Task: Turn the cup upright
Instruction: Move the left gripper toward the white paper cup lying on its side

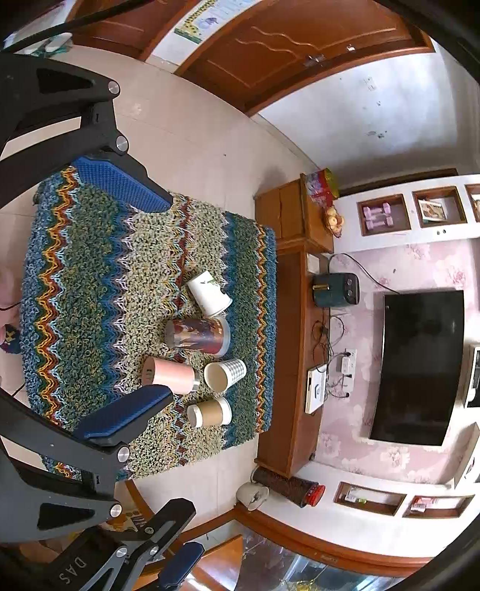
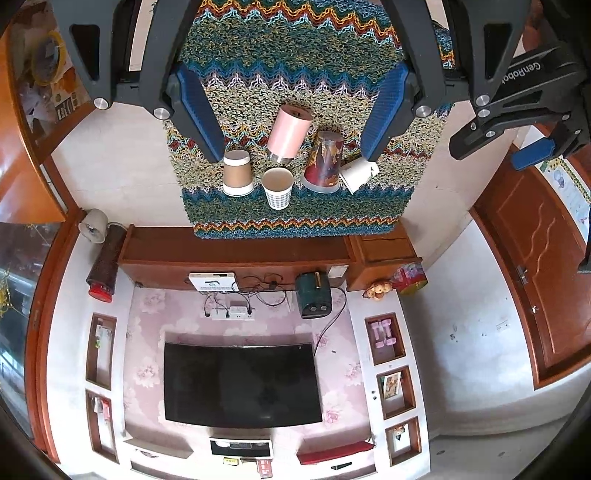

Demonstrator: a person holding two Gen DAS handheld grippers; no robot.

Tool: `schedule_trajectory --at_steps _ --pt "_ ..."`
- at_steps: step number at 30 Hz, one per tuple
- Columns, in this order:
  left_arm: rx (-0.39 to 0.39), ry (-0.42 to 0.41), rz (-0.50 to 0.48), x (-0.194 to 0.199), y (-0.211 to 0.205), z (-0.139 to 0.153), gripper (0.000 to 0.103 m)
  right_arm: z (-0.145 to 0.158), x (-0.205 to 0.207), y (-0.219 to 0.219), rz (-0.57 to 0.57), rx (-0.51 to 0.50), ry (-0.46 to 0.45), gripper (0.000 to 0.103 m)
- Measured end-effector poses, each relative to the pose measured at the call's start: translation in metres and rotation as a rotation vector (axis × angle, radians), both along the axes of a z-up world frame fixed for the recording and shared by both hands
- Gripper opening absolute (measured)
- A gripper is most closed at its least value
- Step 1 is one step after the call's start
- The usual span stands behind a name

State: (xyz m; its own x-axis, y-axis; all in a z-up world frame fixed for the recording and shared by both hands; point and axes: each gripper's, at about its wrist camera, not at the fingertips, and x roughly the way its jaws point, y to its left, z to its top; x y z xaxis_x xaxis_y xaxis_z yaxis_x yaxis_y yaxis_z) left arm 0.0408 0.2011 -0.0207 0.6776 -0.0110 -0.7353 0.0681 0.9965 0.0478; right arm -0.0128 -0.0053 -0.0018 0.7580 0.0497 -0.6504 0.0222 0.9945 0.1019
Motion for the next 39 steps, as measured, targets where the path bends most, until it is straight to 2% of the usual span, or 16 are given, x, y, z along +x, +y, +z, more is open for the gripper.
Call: schedule_trajectory --at_steps 6,14,21,25,31,39 --pt "-0.002 -0.006 -0.063 0.017 -0.002 -0.005 0.095 -0.004 0.016 0.002 -0.04 -0.004 0.016 0.077" --pt "0.022 0.039 -0.173 0.072 0.0 -0.03 0.095 -0.021 0.06 0.008 -0.135 0.019 0.07 0.077" --pt "0.028 0.079 -0.218 0.115 0.013 -0.058 0.095 -0.03 0.086 0.021 -0.208 -0.005 0.056 0.077" --pt "0.05 0.104 -0.27 0.145 0.023 -0.087 0.095 -0.044 0.103 0.025 -0.22 -0.003 0.084 0.077" --pt "0.149 0.135 -0.348 0.187 0.027 -0.135 0.095 -0.07 0.123 0.024 -0.273 0.022 0.132 0.077" --pt "0.146 0.226 -0.426 0.23 0.029 -0.186 0.095 -0.1 0.141 0.031 -0.3 0.048 0.176 0.077"
